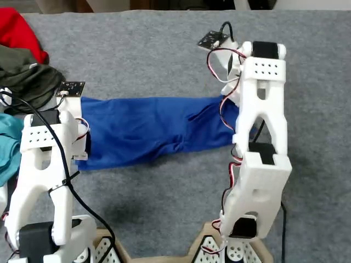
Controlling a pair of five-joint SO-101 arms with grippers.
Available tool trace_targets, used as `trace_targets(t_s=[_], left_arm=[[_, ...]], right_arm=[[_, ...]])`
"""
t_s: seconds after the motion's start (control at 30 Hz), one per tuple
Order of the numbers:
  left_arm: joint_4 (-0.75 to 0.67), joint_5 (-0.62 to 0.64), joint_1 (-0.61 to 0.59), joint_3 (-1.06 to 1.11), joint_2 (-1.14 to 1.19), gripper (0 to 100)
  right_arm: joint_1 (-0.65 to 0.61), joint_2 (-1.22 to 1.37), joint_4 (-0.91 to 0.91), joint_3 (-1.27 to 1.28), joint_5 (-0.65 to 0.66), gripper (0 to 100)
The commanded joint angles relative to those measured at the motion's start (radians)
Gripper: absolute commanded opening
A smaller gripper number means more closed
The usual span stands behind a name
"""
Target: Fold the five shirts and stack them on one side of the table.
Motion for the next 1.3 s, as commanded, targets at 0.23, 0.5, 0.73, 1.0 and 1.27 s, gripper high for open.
trace_targets(t_s=[0.23, 0.5, 0.73, 1.0, 1.27], left_arm=[[0.018, -0.006, -0.009, -0.005, -0.031, 2], [-0.02, 0.003, -0.034, -0.032, -0.021, 2], [-0.103, 0.143, -0.078, -0.097, 0.008, 20], [-0.107, 0.334, -0.072, -0.322, 0.331, 26], [-0.103, 0.192, -0.08, -0.643, 0.736, 21]], right_arm=[[-0.005, -0.015, 0.112, -0.154, 0.008, 10.4], [0.027, -0.266, 0.117, 0.067, -0.1, 10.3], [0.188, -0.587, 0.077, 0.542, -0.141, 10.3], [0.372, -0.832, -0.106, 0.941, -0.028, 10.3], [0.401, -0.955, -0.18, 1.107, -0.012, 10.3]])
